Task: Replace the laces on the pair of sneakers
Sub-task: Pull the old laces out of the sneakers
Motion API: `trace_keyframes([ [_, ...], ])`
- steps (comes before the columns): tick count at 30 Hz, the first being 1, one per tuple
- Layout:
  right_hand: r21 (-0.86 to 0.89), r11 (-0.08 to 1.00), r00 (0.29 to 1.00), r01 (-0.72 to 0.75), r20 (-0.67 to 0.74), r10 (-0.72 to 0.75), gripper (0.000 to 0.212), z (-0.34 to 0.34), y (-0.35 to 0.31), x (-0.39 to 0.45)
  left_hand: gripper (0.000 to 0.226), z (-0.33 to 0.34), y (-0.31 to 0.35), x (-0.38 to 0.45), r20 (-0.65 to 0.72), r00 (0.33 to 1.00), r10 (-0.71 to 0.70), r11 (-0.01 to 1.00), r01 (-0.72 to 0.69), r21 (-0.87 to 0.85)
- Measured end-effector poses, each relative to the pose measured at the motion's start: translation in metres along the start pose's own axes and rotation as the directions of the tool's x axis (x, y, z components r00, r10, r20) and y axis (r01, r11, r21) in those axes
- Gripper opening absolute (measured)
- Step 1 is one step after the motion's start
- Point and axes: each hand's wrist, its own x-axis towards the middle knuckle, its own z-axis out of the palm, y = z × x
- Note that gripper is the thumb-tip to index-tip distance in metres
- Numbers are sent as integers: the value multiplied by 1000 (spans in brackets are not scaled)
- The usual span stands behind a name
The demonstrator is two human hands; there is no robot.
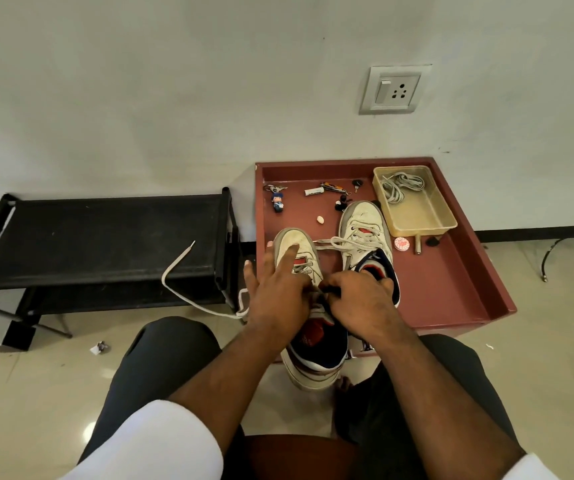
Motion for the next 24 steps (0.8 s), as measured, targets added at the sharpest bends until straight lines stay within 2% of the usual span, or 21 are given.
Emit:
trace_keyframes([
  [2, -1, 1000, 1000, -2, 0, 2, 27, 0, -1, 1, 15, -5, -7, 3, -95, 991, -95, 976, 74, -202],
  [3, 2, 1000, 1000, 0, -1, 0, 28, 0, -1, 1, 12, -10, -11, 5, -199, 958, -209, 923, 126, -362],
  [4, 3, 1000, 1000, 4, 1, -4, 28, 0, -1, 0, 9, -17, -18, 7, -287, 885, -366, 819, 160, -551],
  [5, 1, 1000, 1000, 8, 4, -8, 29, 0, 0, 0, 8, -26, -27, 10, -315, 778, -544, 660, 165, -733],
  [7, -3, 1000, 1000, 15, 5, -15, 28, 1, 0, -1, 14, -43, -53, 17, -218, 515, -829, 315, 106, -943],
  [8, -8, 1000, 1000, 21, 1, -21, 28, 1, -1, -1, 28, -49, -67, 19, -167, 416, -894, 229, 103, -968],
  [9, -22, 999, 1000, 27, -7, -27, 27, 0, -2, -2, 49, -53, -78, 20, -170, 377, -911, 260, 203, -944],
  [10, -43, 998, 999, 35, -20, -36, 27, 0, -3, -2, 70, -55, -82, 18, -245, 426, -871, 413, 362, -836],
  [11, -62, 997, 998, 45, -39, -48, 28, 0, -5, -2, 86, -54, -80, 16, -345, 539, -769, 611, 459, -645],
  [12, -76, 996, 996, 57, -64, -62, 29, 1, -7, -2, 92, -51, -71, 13, -424, 668, -612, 785, 444, -433],
  [13, -83, 994, 993, 68, -91, -76, 29, 1, -9, -2, 88, -48, -56, 10, -447, 784, -430, 901, 340, -270],
  [14, -91, 993, 989, 80, -116, -90, 27, 2, -11, -2, 76, -43, -42, 7, -400, 875, -272, 957, 201, -211],
  [15, -99, 991, 985, 93, -135, -106, 25, 4, -13, -2, 61, -38, -29, 4, -284, 944, -167, 966, 99, -239],
  [16, -105, 988, 981, 109, -147, -124, 22, 5, -15, -3, 49, -30, -19, 1, -128, 985, -113, 954, 72, -290],
  [17, -105, 987, 979, 121, -153, -136, 20, 6, -16, -3, 44, -23, -13, -2, 10, 996, -91, 949, 90, -301],
  [19, -95, 987, 978, 128, -153, -142, 17, 7, -16, -5, 43, -16, -8, -4, 177, 979, -105, 970, 140, -201],
  [21, -116, 983, 977, 143, -141, -158, 16, 6, -14, -7, 36, -20, -11, -4, 227, 963, -145, 971, 183, -156],
  [24, -191, 969, 976, 157, -118, -181, 11, 5, -12, -11, 16, -26, -28, -7, 246, 944, -221, 940, 273, -203],
])
